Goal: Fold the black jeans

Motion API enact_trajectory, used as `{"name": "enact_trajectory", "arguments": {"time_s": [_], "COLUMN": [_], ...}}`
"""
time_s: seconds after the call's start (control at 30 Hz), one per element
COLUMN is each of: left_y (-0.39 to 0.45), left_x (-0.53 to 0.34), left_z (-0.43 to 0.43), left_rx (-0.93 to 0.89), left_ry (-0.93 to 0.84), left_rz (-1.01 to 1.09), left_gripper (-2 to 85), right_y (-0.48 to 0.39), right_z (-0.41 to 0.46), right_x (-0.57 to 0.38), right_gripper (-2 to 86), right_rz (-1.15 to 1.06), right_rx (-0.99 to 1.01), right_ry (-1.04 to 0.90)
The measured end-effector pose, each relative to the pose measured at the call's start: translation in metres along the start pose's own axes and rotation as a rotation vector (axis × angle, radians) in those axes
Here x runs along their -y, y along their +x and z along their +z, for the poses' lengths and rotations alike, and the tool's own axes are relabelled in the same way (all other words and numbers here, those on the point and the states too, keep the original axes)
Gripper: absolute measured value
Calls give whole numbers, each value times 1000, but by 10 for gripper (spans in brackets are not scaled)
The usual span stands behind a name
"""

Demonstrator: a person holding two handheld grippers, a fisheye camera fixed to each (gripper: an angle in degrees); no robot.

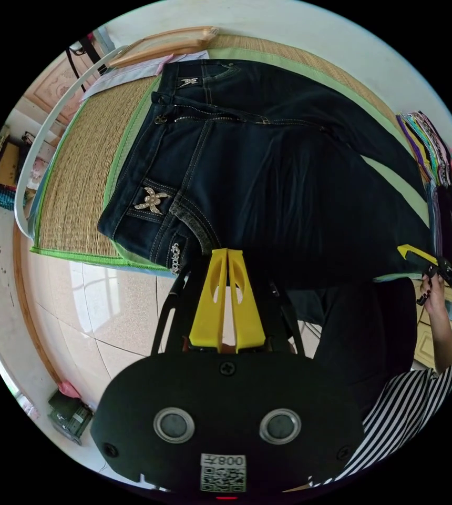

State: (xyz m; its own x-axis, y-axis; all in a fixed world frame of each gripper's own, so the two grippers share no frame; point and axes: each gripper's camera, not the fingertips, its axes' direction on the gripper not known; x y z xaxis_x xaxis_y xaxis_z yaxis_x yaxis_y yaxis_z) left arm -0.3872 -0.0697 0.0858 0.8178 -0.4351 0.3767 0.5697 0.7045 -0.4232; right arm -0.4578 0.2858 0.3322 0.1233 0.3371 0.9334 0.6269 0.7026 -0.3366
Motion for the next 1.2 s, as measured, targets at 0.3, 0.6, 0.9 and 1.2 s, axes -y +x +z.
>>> {"name": "enact_trajectory", "arguments": {"time_s": [0.3, 0.6, 0.9, 1.2], "left_y": [16, 62, 165, 353], "left_x": [24, 77, 172, 300], "left_z": [-27, -49, -49, -49], "left_rx": [-75, -216, -466, -558], "left_ry": [94, 206, 246, 234], "left_rz": [-31, 58, 302, 671], "left_gripper": [0, 1, 25, 71], "right_y": [14, 38, 133, 294], "right_z": [8, 12, -43, -143], "right_x": [-1, -14, -37, -74], "right_gripper": [1, 0, 3, 70], "right_rz": [-1, -1, 228, 564], "right_rx": [15, 64, 18, -352], "right_ry": [4, 23, 231, 471]}}
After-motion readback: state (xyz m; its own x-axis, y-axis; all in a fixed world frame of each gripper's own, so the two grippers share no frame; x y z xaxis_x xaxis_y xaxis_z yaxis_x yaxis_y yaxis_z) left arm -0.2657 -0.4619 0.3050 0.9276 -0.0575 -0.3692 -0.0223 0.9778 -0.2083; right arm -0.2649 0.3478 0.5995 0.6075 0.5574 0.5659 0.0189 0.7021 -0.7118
